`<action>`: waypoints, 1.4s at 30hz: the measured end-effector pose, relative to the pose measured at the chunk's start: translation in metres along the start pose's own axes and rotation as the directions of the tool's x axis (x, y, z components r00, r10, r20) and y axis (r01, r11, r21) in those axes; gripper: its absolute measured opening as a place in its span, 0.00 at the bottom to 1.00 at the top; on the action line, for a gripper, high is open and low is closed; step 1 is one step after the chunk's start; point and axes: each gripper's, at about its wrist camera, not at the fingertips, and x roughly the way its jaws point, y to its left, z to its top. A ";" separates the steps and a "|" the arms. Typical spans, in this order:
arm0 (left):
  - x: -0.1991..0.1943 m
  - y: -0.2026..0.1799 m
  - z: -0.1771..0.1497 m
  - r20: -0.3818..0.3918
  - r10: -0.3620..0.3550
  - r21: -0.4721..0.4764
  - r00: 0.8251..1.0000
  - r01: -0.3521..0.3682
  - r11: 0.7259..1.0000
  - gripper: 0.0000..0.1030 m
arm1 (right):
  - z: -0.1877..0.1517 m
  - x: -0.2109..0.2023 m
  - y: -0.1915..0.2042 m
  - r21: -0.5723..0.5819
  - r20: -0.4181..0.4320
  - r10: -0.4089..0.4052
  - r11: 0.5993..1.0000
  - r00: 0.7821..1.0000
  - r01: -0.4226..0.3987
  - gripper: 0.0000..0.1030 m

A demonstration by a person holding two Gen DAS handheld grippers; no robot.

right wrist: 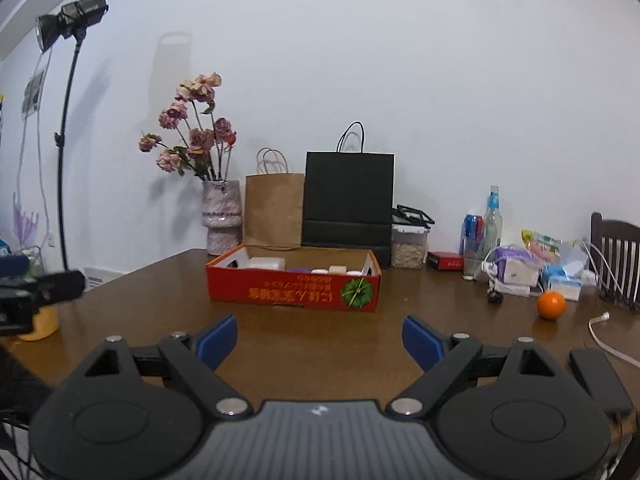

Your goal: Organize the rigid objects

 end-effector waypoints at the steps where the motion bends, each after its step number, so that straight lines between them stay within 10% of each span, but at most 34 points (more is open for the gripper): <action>1: -0.008 -0.001 -0.004 -0.004 -0.006 -0.004 1.000 0.006 1.000 0.99 | -0.005 -0.011 0.001 0.019 0.002 -0.014 1.000 1.000 0.014 0.95; 10: -0.064 -0.015 -0.028 -0.036 0.003 0.014 0.999 -0.003 1.000 1.00 | -0.030 -0.068 0.010 0.043 0.043 -0.053 0.998 0.998 0.051 1.00; 42: -0.068 -0.013 -0.023 0.006 0.005 -0.005 1.000 -0.005 1.000 1.00 | -0.024 -0.064 0.014 0.019 0.044 -0.012 1.000 0.999 0.011 1.00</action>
